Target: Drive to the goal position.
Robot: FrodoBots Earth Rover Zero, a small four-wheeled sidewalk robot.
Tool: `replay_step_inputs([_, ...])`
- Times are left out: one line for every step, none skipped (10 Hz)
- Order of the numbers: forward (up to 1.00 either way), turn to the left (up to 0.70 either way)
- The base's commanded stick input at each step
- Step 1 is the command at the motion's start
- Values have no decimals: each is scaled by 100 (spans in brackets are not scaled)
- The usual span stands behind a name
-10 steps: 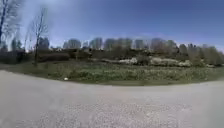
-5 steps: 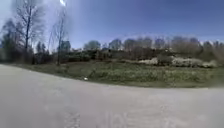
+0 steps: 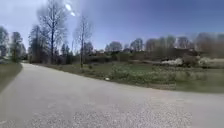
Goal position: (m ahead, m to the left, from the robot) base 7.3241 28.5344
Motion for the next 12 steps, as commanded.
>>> replay_step_inputs([70, 14])
replay_step_inputs([70, 14])
replay_step_inputs([70, 14])
replay_step_inputs([70, 14])
replay_step_inputs([70, 14])
replay_step_inputs([70, 14])
replay_step_inputs([70, 14])
replay_step_inputs([70, 14])
replay_step_inputs([70, 14])
replay_step_inputs([70, 14])
replay_step_inputs([70, 14])
replay_step_inputs([70, 14])
